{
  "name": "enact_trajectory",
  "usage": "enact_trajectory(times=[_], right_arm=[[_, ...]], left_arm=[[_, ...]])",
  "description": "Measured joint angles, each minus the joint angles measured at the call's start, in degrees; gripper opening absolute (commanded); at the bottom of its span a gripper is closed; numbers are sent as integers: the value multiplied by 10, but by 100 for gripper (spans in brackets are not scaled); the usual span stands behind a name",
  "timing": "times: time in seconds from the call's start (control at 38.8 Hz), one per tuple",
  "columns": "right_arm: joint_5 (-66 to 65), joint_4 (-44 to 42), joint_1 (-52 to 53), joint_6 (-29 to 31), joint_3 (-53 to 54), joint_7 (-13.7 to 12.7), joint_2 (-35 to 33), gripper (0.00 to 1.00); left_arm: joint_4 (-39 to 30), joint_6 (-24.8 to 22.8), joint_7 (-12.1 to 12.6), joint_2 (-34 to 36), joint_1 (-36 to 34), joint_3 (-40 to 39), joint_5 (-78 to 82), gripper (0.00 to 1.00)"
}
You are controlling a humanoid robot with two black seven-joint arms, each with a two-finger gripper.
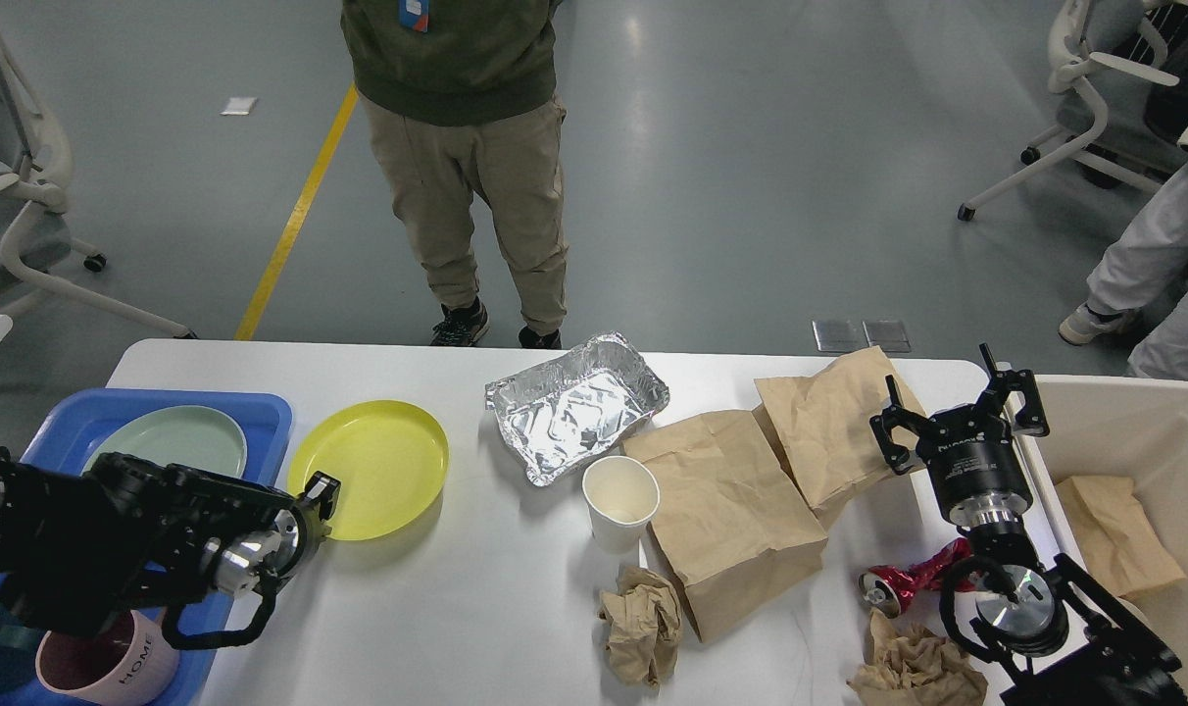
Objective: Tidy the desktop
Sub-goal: 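Lift the yellow plate onto the green plate on the tray, release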
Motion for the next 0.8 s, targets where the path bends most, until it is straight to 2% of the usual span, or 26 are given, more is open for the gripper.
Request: enact_trajectory(times=[0.08, 0.18, 0.23, 0.26, 0.28, 0.31, 0.34, 0.39, 0.41, 0.46, 0.52, 0.59, 0.64, 0.7, 0.77, 0.8], right_arm=[[0, 0, 0, 0, 0, 0, 0, 100], [0, 0, 0, 1, 0, 0, 0, 100], [0, 0, 0, 1, 0, 0, 0, 100], [0, 0, 0, 1, 0, 0, 0, 100], [0, 0, 0, 1, 0, 0, 0, 100], [0, 0, 0, 1, 0, 0, 0, 100], [0, 0, 0, 1, 0, 0, 0, 100], [0, 0, 0, 1, 0, 0, -1, 100], [0, 0, 0, 1, 0, 0, -1, 100], [0, 0, 0, 1, 0, 0, -1, 100], [0, 0, 0, 1, 0, 0, -1, 100], [0, 0, 0, 0, 0, 0, 0, 100], [0, 0, 0, 0, 0, 0, 0, 100], [0, 0, 0, 0, 0, 0, 0, 100], [0, 0, 0, 0, 0, 0, 0, 100], [0, 0, 0, 0, 0, 0, 0, 100]], left_arm=[[-40, -15, 16, 28, -35, 2, 33, 0], [-114, -70, 82, 97, -121, 25, 134, 0], [-141, -140, 118, 139, -194, 66, 195, 0], [-143, -161, 123, 147, -212, 77, 207, 0], [-145, -224, 130, 166, -260, 113, 237, 0], [-144, -251, 131, 173, -281, 128, 250, 0], [-135, -317, 129, 186, -324, 164, 282, 0], [-121, -368, 125, 195, -356, 193, 311, 0], [-96, -423, 114, 202, -383, 221, 350, 0], [-75, -456, 103, 208, -396, 237, 380, 0], [-41, -486, 78, 217, -401, 254, 420, 0], [-17, -491, 63, 221, -390, 259, 437, 0], [-7, -477, 57, 224, -370, 261, 441, 0], [-2, -451, 54, 224, -350, 262, 441, 0], [0, -389, 53, 224, -309, 259, 437, 0], [1, -354, 53, 223, -283, 254, 428, 0]])
